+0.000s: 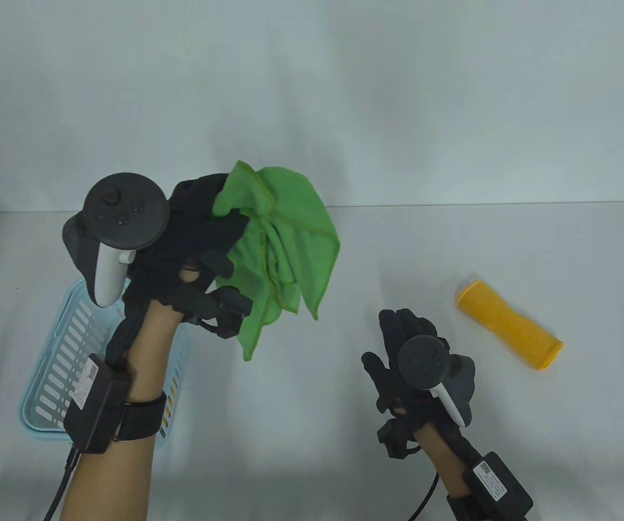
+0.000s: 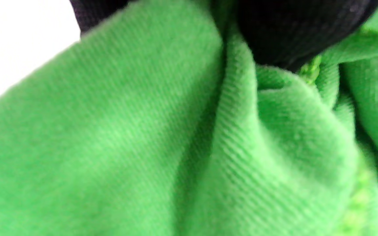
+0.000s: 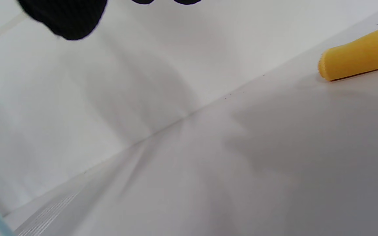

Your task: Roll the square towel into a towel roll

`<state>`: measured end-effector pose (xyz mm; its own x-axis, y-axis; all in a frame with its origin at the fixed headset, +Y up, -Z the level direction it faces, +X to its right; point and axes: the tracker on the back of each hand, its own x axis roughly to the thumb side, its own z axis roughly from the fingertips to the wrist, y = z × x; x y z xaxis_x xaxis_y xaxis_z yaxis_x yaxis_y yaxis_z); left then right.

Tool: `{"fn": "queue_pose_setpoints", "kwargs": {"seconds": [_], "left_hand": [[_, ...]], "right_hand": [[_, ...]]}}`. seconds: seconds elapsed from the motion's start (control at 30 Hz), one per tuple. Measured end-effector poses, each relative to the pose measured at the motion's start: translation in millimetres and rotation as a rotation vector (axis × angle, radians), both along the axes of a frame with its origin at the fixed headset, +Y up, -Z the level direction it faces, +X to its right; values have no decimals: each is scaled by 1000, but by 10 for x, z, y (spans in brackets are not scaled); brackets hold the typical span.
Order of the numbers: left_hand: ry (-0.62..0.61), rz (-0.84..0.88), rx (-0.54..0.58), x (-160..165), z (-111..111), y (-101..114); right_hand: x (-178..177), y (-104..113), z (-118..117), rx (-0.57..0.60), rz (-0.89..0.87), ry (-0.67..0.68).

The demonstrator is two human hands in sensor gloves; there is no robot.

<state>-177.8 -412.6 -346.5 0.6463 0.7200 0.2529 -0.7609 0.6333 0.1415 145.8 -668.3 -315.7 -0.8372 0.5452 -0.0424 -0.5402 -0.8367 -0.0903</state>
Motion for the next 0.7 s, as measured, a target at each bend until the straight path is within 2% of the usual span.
{"fn": "queue_pose_setpoints", "kwargs": {"seconds": [0.1,0.33,0.5,0.63,0.7], "left_hand": [[-51,-5,-37,213,-43,-211],[-94,-13,-116,495,-67,-962],[-128,108,-158,497,26,-1510],[-112,146,-193,453,95,-1821],[-121,145,-224,422,113,-1881]], "right_hand": [[100,19,-13,-5,-48,-41],[277,83,7,17,-109,-87],[251,89,9,22,-94,-73],[223,91,18,33,-84,-65],[209,97,26,36,-84,-59]]}}
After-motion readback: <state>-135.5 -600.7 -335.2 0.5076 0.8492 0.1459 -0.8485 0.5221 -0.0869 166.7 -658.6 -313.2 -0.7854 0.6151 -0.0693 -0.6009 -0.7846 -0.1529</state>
